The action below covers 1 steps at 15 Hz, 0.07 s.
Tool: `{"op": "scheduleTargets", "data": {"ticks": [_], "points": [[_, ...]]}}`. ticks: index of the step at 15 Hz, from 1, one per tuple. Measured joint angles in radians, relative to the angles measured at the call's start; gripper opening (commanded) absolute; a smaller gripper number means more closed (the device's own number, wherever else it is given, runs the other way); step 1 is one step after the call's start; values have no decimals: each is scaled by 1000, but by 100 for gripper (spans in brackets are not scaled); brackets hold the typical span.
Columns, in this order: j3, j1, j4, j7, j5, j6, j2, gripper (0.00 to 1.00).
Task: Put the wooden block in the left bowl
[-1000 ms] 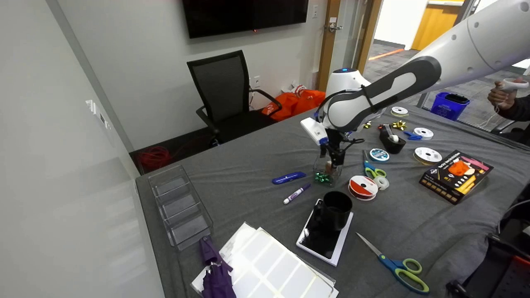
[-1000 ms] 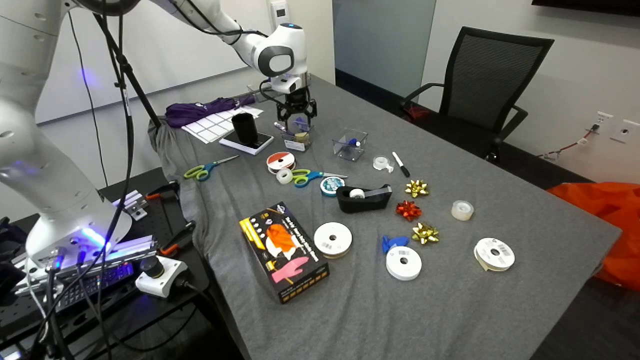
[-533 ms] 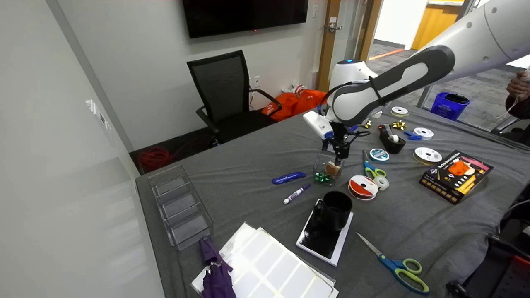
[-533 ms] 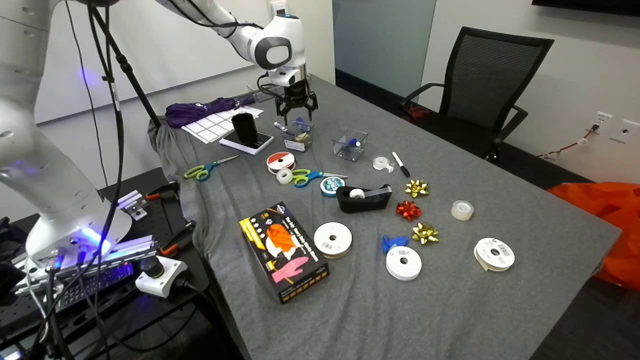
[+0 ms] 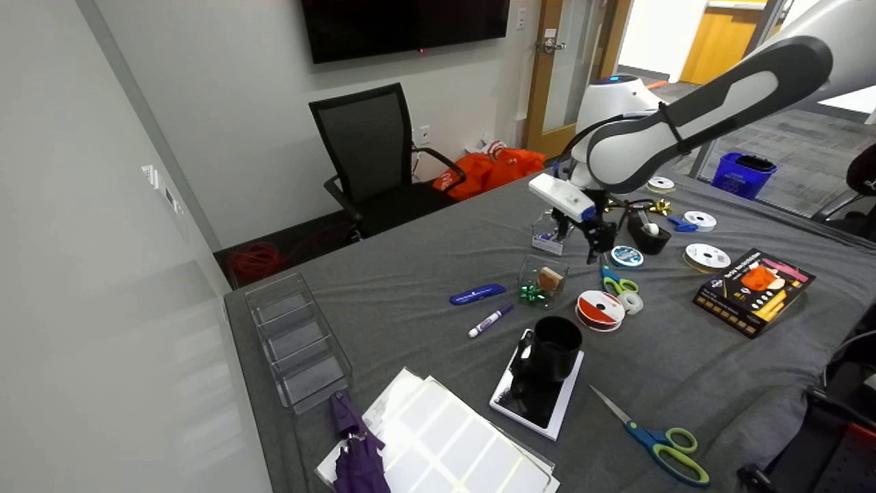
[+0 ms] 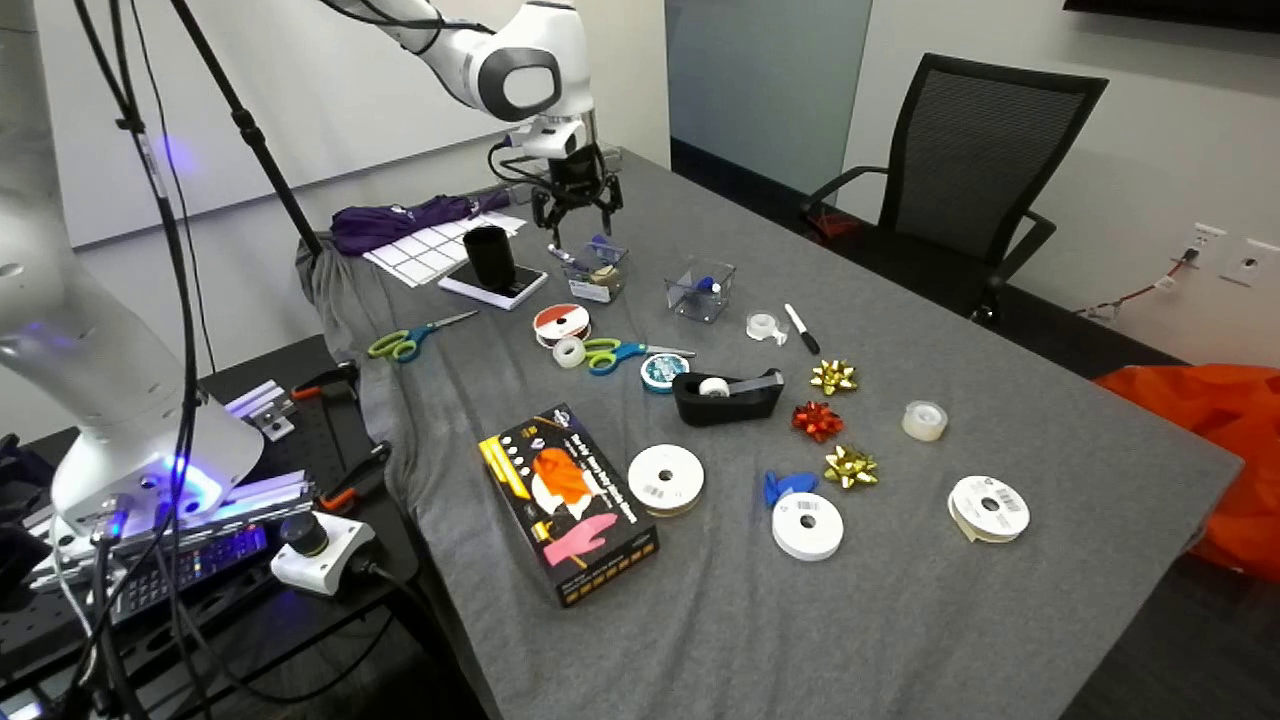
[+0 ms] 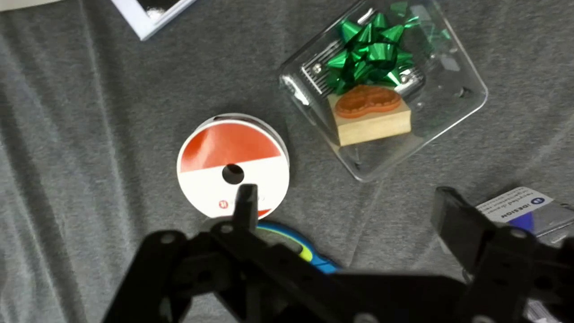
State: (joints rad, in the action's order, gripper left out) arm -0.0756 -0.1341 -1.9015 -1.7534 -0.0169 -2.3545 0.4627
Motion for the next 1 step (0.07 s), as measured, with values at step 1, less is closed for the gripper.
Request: {"op": "scheduleTargets", "data": {"ticks": [1], "points": [[0, 8, -31, 33, 0, 0, -28, 100]]}}
